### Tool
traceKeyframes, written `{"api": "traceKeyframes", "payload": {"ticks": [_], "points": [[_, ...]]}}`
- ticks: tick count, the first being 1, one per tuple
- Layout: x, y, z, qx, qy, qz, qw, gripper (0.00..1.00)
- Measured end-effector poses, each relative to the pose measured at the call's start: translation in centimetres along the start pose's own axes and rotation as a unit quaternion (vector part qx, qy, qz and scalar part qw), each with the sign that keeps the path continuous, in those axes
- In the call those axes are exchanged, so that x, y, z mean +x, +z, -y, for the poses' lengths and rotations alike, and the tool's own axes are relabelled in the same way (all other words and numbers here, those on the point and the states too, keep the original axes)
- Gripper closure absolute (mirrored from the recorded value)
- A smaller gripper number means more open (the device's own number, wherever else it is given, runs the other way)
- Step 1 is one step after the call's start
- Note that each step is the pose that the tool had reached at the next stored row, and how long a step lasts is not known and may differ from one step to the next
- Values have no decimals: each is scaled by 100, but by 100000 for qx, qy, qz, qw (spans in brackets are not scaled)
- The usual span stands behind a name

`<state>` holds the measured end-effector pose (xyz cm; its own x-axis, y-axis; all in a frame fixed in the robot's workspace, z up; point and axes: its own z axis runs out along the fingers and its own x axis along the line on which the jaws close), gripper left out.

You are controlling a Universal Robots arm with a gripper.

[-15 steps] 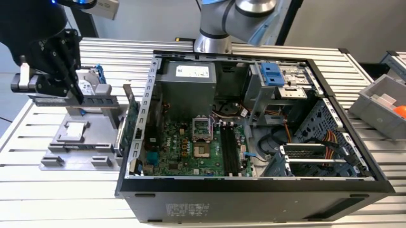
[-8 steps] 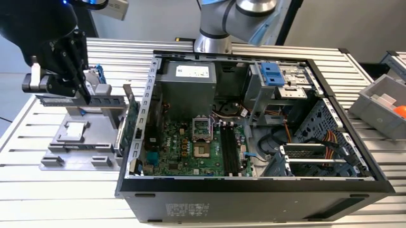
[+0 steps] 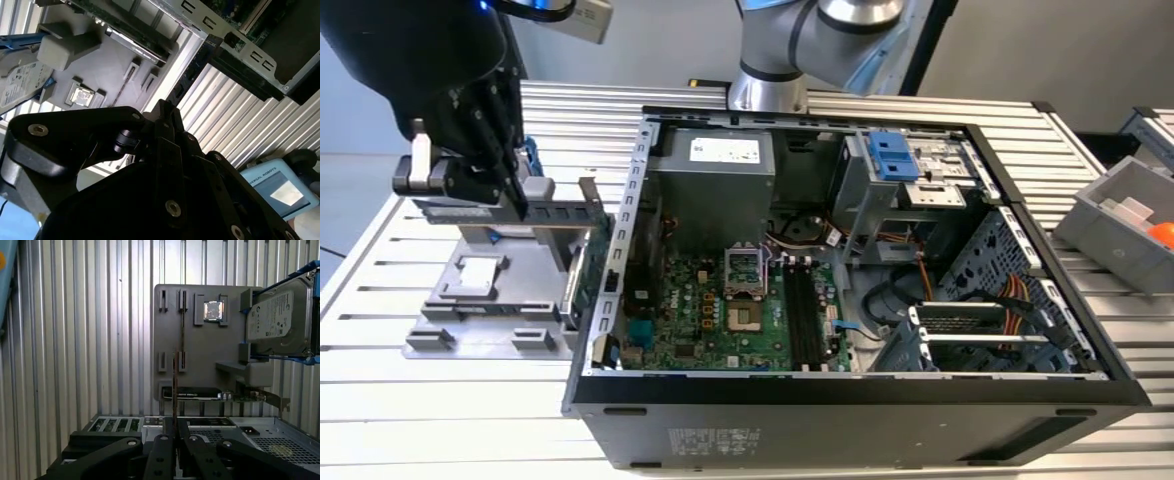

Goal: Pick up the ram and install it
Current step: 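Pick up the ram and move it above insertion slot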

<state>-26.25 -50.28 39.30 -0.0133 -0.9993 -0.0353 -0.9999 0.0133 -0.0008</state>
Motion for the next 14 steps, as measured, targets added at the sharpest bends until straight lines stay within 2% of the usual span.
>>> {"api": "traceKeyframes", "payload": {"ticks": [14], "points": [[-3,0,238,-62,0,-1,100000,100]]}}
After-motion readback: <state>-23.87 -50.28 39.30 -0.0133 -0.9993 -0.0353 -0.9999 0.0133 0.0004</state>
